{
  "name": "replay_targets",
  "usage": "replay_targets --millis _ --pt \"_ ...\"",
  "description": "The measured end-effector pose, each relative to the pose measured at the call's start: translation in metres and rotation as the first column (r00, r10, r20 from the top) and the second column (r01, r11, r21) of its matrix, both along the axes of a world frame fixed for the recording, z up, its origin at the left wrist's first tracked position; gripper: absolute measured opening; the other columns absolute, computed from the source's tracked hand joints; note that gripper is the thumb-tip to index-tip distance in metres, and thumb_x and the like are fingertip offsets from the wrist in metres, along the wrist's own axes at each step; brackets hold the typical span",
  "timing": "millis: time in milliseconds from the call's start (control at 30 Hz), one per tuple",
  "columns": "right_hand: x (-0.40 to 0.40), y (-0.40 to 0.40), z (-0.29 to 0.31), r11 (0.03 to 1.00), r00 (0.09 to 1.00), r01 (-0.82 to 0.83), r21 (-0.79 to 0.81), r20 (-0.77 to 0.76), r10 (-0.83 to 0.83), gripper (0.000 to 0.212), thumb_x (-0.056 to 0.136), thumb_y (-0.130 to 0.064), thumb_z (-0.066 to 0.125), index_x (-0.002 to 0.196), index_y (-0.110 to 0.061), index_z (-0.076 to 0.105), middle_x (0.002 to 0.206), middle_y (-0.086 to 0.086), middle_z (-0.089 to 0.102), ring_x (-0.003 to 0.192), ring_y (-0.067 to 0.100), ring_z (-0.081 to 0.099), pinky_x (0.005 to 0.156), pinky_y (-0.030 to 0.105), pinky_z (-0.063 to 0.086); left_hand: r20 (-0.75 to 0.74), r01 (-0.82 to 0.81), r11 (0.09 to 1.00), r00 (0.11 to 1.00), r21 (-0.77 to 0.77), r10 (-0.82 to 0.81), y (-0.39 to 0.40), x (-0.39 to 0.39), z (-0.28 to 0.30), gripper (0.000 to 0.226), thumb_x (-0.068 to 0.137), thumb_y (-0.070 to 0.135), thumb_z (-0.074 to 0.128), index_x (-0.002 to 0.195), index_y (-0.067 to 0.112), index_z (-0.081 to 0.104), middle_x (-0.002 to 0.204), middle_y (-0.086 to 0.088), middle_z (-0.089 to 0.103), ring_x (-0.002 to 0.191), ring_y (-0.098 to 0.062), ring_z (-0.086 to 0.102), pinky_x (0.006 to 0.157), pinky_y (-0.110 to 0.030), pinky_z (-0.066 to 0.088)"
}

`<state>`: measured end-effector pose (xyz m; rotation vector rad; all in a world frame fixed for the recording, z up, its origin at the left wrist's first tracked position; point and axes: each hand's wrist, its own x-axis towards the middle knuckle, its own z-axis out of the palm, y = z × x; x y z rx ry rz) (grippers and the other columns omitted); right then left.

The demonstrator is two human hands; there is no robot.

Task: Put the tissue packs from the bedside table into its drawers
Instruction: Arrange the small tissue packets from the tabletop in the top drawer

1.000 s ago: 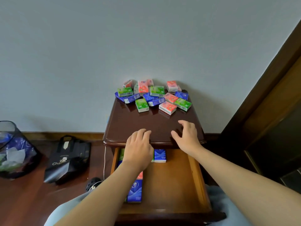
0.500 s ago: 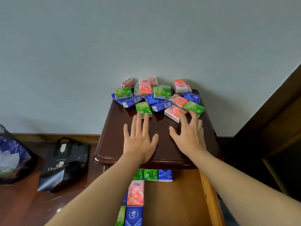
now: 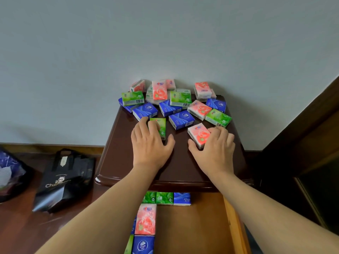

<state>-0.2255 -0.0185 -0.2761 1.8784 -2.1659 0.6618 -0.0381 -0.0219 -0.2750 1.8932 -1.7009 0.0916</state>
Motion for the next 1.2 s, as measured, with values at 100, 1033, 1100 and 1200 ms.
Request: replay_targets --millis 100,1033,1100,1200 --pt "-0.001 -0.001 -0.001 1.000 1.000 0.004 0.017 0.000 -0.004 0.078 0.088 -0.074 0.055 0.133 -0.011 0.056 0.133 0.011 0.058 0.114 0.029 0.052 0.089 0.043 0.052 -0.019 -0.028 0.999 0.999 -0.029 0.027 0.001 0.001 0.000 0.062 0.081 0.059 0.063 0.121 0.013 0.050 0.135 -0.012 0.050 0.123 -0.034 0.047 0.104 -0.049 0.044" --pt "0.023 0.187 0.012 0.882 0.498 -0.385 0.272 0.866 -0.050 0.036 0.085 -0.066 0.073 0.103 -0.035 0.069 0.086 -0.018 0.074 0.079 0.010 0.073 0.055 0.024 0.060 -0.730 0.080 0.977 0.678 0.195 0.090 0.248 0.045 -0.012 0.082 0.073 0.013 0.087 0.126 0.053 0.039 0.118 0.007 0.044 0.098 0.018 0.050 0.070 0.001 0.043" --pt "0.027 0.201 -0.003 0.862 0.478 -0.328 0.387 0.855 -0.202 0.033 0.091 -0.062 0.068 0.100 -0.031 0.070 0.086 -0.010 0.074 0.080 0.017 0.072 0.055 0.023 0.059 -0.733 0.058 0.967 0.665 0.246 0.146 0.259 0.049 -0.018 0.077 0.074 0.017 0.089 0.125 0.045 0.038 0.119 0.005 0.046 0.097 0.006 0.055 0.068 -0.006 0.046" --pt "0.039 0.207 -0.027 0.831 0.449 -0.283 0.479 0.832 -0.327 0.027 0.097 -0.047 0.070 0.105 -0.023 0.074 0.089 -0.003 0.076 0.082 0.016 0.073 0.056 0.026 0.055 -0.771 0.094 0.968 0.624 0.232 0.125 0.268 0.051 -0.024 0.074 0.077 0.019 0.090 0.127 0.040 0.040 0.121 0.008 0.054 0.103 -0.005 0.062 0.084 -0.025 0.058"
